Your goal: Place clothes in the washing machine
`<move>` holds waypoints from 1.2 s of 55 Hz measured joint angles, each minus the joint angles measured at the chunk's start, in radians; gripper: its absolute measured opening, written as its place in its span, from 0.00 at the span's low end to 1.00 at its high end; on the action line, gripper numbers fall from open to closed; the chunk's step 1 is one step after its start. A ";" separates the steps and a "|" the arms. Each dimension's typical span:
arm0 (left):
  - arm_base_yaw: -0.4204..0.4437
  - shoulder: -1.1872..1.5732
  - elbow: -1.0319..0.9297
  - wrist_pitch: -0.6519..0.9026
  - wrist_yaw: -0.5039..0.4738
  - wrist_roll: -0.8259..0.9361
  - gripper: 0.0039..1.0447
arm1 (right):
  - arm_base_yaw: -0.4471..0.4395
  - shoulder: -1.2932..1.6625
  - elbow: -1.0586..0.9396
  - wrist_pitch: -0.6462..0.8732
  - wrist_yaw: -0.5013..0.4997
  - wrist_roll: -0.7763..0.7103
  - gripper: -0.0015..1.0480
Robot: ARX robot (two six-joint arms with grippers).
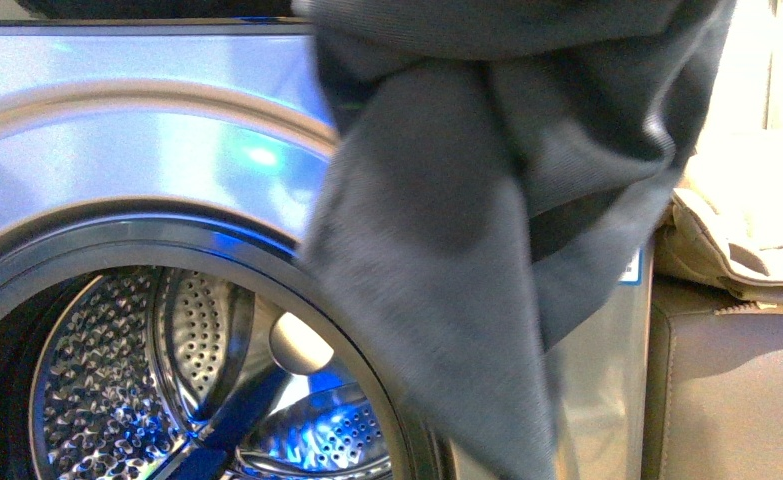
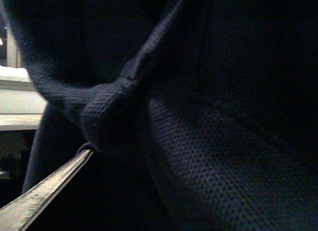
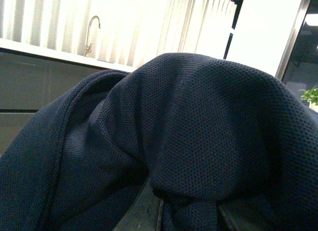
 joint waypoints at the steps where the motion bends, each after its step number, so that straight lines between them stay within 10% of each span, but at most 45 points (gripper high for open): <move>1: -0.004 -0.002 -0.005 0.012 -0.011 0.011 0.94 | 0.000 0.000 0.000 0.000 0.000 0.000 0.13; 15: -0.036 -0.014 -0.050 0.158 -0.146 0.200 0.94 | 0.000 0.000 0.000 0.000 0.000 0.000 0.13; 55: -0.055 0.153 0.143 -0.006 -0.076 0.101 0.94 | 0.000 0.000 0.000 0.000 0.006 -0.002 0.13; 66: -0.090 0.168 0.172 -0.074 0.080 -0.088 0.94 | 0.000 0.000 0.000 0.000 0.006 -0.003 0.13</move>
